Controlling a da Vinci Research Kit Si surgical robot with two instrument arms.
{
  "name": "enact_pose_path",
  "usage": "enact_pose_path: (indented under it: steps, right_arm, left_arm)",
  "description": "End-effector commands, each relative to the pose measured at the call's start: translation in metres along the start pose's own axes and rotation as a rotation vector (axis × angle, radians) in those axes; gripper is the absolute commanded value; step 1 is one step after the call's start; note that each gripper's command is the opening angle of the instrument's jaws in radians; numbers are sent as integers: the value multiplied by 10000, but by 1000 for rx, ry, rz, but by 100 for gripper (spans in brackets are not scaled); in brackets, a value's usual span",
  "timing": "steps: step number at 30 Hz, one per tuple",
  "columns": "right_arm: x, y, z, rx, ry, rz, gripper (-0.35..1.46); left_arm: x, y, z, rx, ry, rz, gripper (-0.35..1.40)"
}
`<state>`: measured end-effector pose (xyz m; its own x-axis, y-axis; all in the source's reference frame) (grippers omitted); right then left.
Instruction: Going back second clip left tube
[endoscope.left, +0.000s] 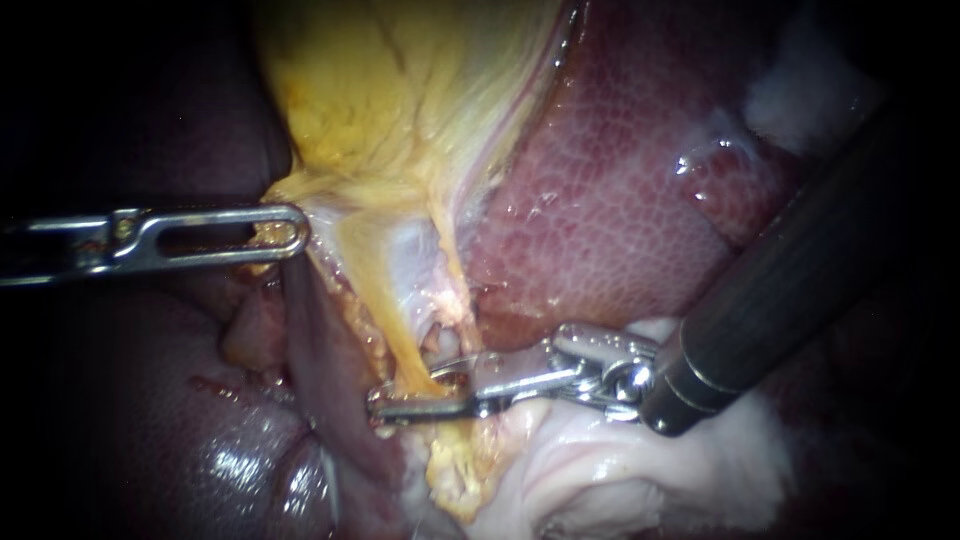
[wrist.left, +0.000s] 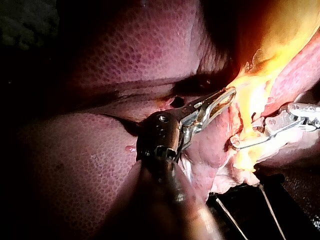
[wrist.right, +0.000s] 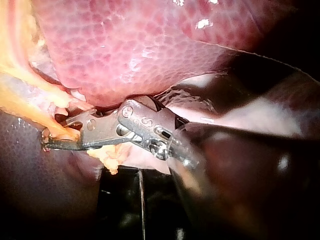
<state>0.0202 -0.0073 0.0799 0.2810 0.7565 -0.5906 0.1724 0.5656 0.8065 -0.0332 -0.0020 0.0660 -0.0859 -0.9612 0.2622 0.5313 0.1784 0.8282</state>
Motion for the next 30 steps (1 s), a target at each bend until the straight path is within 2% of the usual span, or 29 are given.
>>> enact_pose_path:
  steps: [1, 5, 7, 8, 9, 11, 13, 20, 25, 30]
  right_arm:
    - [0, 0, 0, 5, -2, 0, -35]
    - [0, 2, 1, 15, -6, 1, -35]
    - [0, 5, 2, 15, -6, 1, -6]
    - [0, 8, 2, 10, 3, 1, 13]
    - [0, 10, 3, 10, 15, 2, 25]
    - [1, 14, 5, 11, 40, 2, 42]
    - [2, 16, 6, -7, 57, 8, 50]
    - [6, 27, 5, -53, 77, -15, 60]
    - [14, 37, -6, -62, 90, -30, 60]
    - [15, 36, -17, -59, 92, -32, 60]
  left_arm:
    - [1, 0, 0, 0, 0, 0, -35]
    - [1, 0, 0, 0, 0, 0, -35]
    - [1, 0, 0, 0, 0, 0, -35]
    - [1, 0, 0, 0, 0, 0, -35]
    - [1, 0, 0, 0, 0, 0, -35]
    - [1, 0, 0, 0, 0, 0, -35]
    - [1, 0, 0, 0, 0, 0, -35]
    - [1, 0, 0, 0, 0, 0, -35]
    - [1, -1, -1, 2, 1, 0, -35]
    - [1, -1, -1, 2, 2, 0, -35]
